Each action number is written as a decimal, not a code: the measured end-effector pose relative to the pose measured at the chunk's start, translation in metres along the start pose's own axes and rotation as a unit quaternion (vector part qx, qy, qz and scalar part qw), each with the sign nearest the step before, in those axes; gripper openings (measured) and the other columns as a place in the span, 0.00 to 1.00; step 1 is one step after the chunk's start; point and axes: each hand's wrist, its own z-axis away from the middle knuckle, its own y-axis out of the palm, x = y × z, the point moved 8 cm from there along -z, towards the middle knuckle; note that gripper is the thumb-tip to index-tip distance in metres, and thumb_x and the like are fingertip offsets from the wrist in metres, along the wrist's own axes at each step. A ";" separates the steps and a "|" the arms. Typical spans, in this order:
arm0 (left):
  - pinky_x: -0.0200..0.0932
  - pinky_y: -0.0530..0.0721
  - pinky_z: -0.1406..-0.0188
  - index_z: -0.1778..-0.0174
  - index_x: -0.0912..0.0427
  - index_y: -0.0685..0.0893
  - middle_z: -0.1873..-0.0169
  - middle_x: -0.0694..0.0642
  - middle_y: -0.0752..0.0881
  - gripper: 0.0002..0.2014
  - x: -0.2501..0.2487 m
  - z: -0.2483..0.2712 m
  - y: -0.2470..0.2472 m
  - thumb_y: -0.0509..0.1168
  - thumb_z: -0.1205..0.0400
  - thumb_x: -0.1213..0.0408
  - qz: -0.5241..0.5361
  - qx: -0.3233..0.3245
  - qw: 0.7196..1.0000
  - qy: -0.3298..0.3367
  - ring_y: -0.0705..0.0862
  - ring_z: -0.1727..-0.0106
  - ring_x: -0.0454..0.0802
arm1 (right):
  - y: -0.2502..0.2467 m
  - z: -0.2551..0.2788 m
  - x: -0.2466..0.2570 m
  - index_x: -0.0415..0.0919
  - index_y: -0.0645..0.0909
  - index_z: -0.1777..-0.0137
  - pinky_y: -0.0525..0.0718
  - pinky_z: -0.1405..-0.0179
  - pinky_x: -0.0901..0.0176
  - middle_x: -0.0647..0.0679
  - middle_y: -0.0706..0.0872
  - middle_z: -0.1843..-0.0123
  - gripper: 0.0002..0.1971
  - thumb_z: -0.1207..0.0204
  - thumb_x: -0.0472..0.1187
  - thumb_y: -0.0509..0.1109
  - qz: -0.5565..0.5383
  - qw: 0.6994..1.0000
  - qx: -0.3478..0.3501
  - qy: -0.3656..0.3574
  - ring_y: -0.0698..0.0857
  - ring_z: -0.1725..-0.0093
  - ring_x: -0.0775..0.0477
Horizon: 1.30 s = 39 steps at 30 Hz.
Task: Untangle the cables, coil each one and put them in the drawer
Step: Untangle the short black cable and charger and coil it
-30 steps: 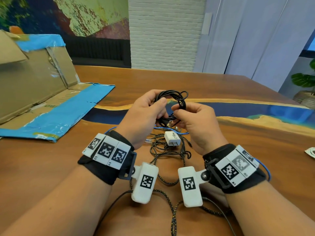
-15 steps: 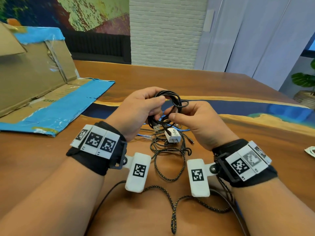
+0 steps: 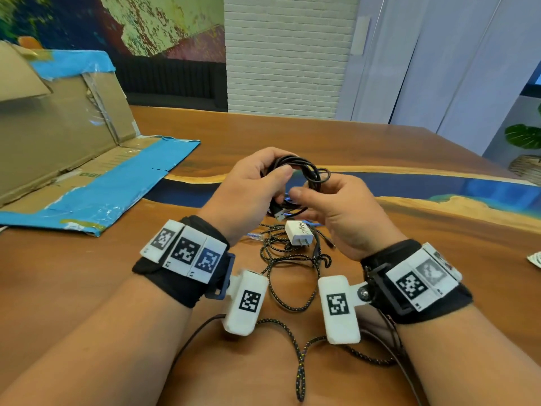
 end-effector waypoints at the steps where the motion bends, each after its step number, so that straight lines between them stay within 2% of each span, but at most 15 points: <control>1: 0.37 0.79 0.66 0.41 0.55 0.84 0.66 0.55 0.78 0.10 0.000 0.000 0.001 0.58 0.09 0.67 0.003 -0.005 1.000 0.001 0.77 0.66 0.44 | -0.005 -0.001 0.001 0.32 0.88 0.54 0.91 0.57 0.48 0.32 0.92 0.55 0.05 0.26 0.32 0.80 0.004 0.999 -0.036 -0.013 0.93 0.54 0.39; 3: 0.31 0.76 0.71 0.43 0.54 0.83 0.70 0.53 0.78 0.09 0.000 0.000 0.003 0.57 0.08 0.67 0.009 -0.012 1.000 0.001 0.78 0.67 0.42 | -0.012 0.000 0.005 0.31 0.89 0.55 0.92 0.60 0.47 0.31 0.92 0.56 0.05 0.27 0.33 0.82 0.018 0.996 -0.085 -0.037 0.94 0.57 0.36; 6: 0.30 0.76 0.72 0.44 0.56 0.82 0.77 0.42 0.76 0.08 0.001 0.000 0.004 0.57 0.08 0.67 0.024 -0.022 0.999 -0.002 0.79 0.65 0.43 | -0.018 0.003 0.011 0.36 0.84 0.50 0.93 0.63 0.45 0.38 0.92 0.62 0.11 0.28 0.30 0.82 0.026 0.989 -0.132 -0.061 0.94 0.62 0.37; 9: 0.30 0.76 0.72 0.45 0.56 0.81 0.79 0.41 0.75 0.07 0.004 -0.001 0.002 0.57 0.08 0.66 0.030 -0.033 0.999 -0.011 0.79 0.64 0.46 | -0.019 0.005 0.015 0.34 0.81 0.50 0.94 0.63 0.40 0.33 0.91 0.59 0.13 0.28 0.31 0.83 0.053 0.985 -0.146 -0.070 0.93 0.61 0.33; 12: 0.30 0.75 0.73 0.46 0.56 0.81 0.78 0.43 0.74 0.08 0.004 -0.001 0.001 0.57 0.08 0.66 0.031 -0.031 0.999 -0.015 0.78 0.64 0.48 | -0.012 0.003 0.012 0.32 0.87 0.52 0.94 0.60 0.42 0.32 0.91 0.56 0.08 0.27 0.34 0.82 0.064 0.992 -0.094 -0.054 0.93 0.59 0.39; 14: 0.32 0.76 0.73 0.45 0.58 0.82 0.77 0.44 0.74 0.08 0.007 -0.001 -0.001 0.57 0.08 0.65 0.035 -0.022 0.999 -0.026 0.77 0.66 0.47 | -0.007 0.001 0.005 0.32 0.89 0.55 0.93 0.58 0.46 0.33 0.91 0.58 0.10 0.28 0.41 0.81 0.034 0.999 -0.035 -0.017 0.92 0.57 0.43; 17: 0.38 0.76 0.68 0.45 0.60 0.83 0.75 0.48 0.71 0.09 0.014 -0.003 -0.001 0.57 0.08 0.66 0.064 0.008 0.997 -0.045 0.75 0.70 0.45 | 0.003 0.002 -0.001 0.39 0.89 0.63 0.88 0.53 0.48 0.43 0.90 0.62 0.11 0.29 0.47 0.75 -0.045 0.997 0.060 0.031 0.89 0.56 0.45; 20: 0.41 0.74 0.65 0.48 0.60 0.84 0.75 0.50 0.69 0.10 0.015 -0.004 -0.002 0.57 0.09 0.68 0.080 0.026 0.995 -0.052 0.72 0.72 0.45 | 0.013 0.007 -0.001 0.39 0.91 0.59 0.87 0.53 0.55 0.43 0.92 0.58 0.10 0.21 0.42 0.73 -0.072 0.988 0.133 0.032 0.89 0.56 0.48; 22: 0.40 0.73 0.65 0.49 0.60 0.84 0.74 0.50 0.70 0.11 0.014 -0.003 -0.003 0.57 0.09 0.68 0.069 0.027 0.996 -0.050 0.72 0.73 0.45 | 0.016 0.010 0.000 0.39 0.91 0.58 0.87 0.52 0.56 0.41 0.92 0.53 0.09 0.21 0.39 0.70 -0.073 0.983 0.163 0.036 0.89 0.54 0.46; 25: 0.39 0.75 0.66 0.48 0.59 0.84 0.75 0.46 0.73 0.10 0.010 -0.003 -0.002 0.57 0.09 0.68 0.032 0.025 0.998 -0.038 0.73 0.71 0.45 | 0.021 0.010 0.001 0.41 0.87 0.63 0.80 0.47 0.48 0.35 0.86 0.50 0.05 0.26 0.38 0.73 -0.047 0.980 0.186 0.043 0.82 0.45 0.38; 27: 0.37 0.77 0.67 0.45 0.60 0.84 0.74 0.47 0.75 0.10 0.010 -0.003 -0.002 0.57 0.09 0.68 0.012 0.021 0.999 -0.036 0.74 0.70 0.45 | 0.025 0.010 0.001 0.45 0.84 0.68 0.78 0.46 0.45 0.41 0.84 0.54 0.08 0.29 0.38 0.76 -0.018 0.980 0.194 0.045 0.82 0.48 0.41; 30: 0.38 0.77 0.68 0.44 0.60 0.84 0.73 0.49 0.76 0.09 0.012 -0.004 -0.006 0.57 0.09 0.68 0.006 0.005 0.999 -0.039 0.75 0.69 0.45 | 0.019 0.006 -0.001 0.45 0.85 0.69 0.80 0.52 0.50 0.50 0.83 0.65 0.12 0.24 0.35 0.79 0.066 0.988 0.136 0.026 0.82 0.60 0.52; 33: 0.39 0.78 0.69 0.45 0.57 0.84 0.74 0.48 0.76 0.09 0.013 -0.005 -0.011 0.57 0.09 0.67 -0.001 -0.015 0.999 -0.036 0.76 0.67 0.48 | 0.006 0.002 0.004 0.31 0.90 0.57 0.89 0.53 0.52 0.40 0.90 0.60 0.05 0.22 0.33 0.78 0.120 0.992 0.047 -0.009 0.88 0.60 0.42; 36: 0.35 0.77 0.72 0.44 0.57 0.82 0.74 0.49 0.77 0.08 0.011 -0.006 -0.011 0.57 0.08 0.66 -0.007 -0.028 0.999 -0.029 0.77 0.65 0.51 | 0.000 0.001 0.006 0.37 0.92 0.51 0.93 0.51 0.51 0.37 0.94 0.53 0.05 0.20 0.31 0.75 0.158 0.987 0.007 -0.018 0.92 0.52 0.38; 39: 0.36 0.77 0.72 0.44 0.58 0.81 0.74 0.49 0.78 0.08 0.010 -0.006 -0.013 0.57 0.08 0.66 -0.006 -0.038 0.999 -0.022 0.78 0.66 0.50 | -0.001 0.001 0.012 0.40 0.91 0.50 0.92 0.57 0.54 0.38 0.94 0.54 0.10 0.20 0.27 0.72 0.129 0.991 -0.013 -0.031 0.93 0.57 0.41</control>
